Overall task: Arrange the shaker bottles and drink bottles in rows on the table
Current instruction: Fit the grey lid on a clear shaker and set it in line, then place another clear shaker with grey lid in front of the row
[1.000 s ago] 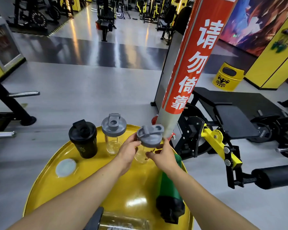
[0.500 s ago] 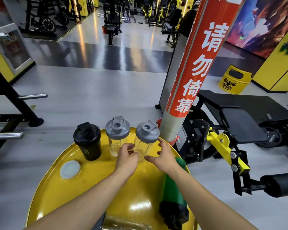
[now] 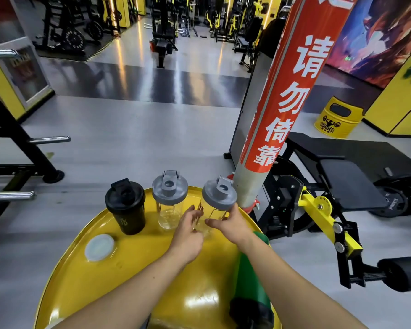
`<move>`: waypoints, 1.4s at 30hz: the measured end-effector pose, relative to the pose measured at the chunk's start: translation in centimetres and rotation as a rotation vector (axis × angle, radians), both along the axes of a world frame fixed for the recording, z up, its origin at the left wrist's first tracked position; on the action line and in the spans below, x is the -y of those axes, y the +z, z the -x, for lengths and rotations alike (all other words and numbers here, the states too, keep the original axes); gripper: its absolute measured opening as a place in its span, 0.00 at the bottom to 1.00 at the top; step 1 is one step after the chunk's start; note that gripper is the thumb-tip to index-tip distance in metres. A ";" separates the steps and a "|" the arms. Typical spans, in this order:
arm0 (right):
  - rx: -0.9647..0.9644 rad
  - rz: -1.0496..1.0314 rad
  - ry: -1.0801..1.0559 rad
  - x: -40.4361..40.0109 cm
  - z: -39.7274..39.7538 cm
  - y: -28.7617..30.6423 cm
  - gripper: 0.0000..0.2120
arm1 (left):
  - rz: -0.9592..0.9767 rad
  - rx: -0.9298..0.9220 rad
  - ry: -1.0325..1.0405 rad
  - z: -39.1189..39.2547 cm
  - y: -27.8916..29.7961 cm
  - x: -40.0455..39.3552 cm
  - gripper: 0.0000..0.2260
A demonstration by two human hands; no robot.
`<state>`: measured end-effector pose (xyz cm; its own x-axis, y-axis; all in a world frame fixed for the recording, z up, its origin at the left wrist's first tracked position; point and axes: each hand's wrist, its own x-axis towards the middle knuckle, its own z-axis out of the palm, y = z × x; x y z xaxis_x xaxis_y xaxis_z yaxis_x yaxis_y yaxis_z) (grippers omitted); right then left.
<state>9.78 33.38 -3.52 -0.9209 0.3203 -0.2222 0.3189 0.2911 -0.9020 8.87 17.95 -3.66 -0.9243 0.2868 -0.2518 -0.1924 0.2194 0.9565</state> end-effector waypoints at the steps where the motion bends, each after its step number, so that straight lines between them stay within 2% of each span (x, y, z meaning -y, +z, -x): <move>1: -0.005 -0.007 0.000 -0.1 0.1 0.0 0.38 | -0.020 0.016 0.008 0.0 0.2 -0.2 0.25; 4: -0.022 -0.077 0.031 -0.1 0.2 -0.3 0.40 | -0.049 0.038 0.044 0.2 0.1 -0.2 0.29; 8: -0.033 -0.144 0.028 -0.2 0.6 -0.9 0.41 | 0.027 0.034 -0.030 0.7 -0.2 0.1 0.38; 12: -0.063 -0.129 0.007 -0.4 1.1 -1.0 0.36 | -0.021 0.074 -0.073 1.2 0.5 -0.2 0.38; 20: -0.076 -0.156 0.000 -0.5 2.7 -1.2 0.35 | -0.037 0.094 -0.082 2.9 0.3 -0.5 0.39; 23: -0.047 -0.170 0.007 -0.6 2.7 -1.3 0.37 | 0.001 0.104 -0.091 3.0 0.1 -0.4 0.37; 26: 0.046 -0.240 0.025 -0.6 2.1 -1.0 0.49 | 0.081 0.115 -0.068 2.6 0.3 0.2 0.31; 28: 0.111 -0.290 0.022 -0.7 1.1 -0.4 0.53 | 0.137 0.100 -0.088 2.3 0.6 1.1 0.25; 31: 0.176 -0.376 0.083 -0.4 -1.0 1.3 0.42 | 0.209 0.110 -0.148 1.4 2.0 3.2 0.16; 35: 0.185 -0.444 0.237 1.4 -3.7 4.0 0.22 | 0.298 0.094 -0.218 -0.6 4.2 7.0 0.10; 39: 0.162 -0.412 0.360 5.3 -5.8 5.8 0.18 | 0.392 0.041 -0.239 -2.2 4.9 11.8 0.11; 42: 0.192 -0.430 0.544 8.9 -7.4 5.8 0.20 | 0.500 0.020 -0.290 -3.4 4.6 15.8 0.14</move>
<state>17.15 24.48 2.26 -0.9322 -0.0767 -0.3538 0.1697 0.7708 -0.6141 12.25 2.17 0.96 -0.8196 0.3692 -0.4381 -0.0740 0.6901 0.7199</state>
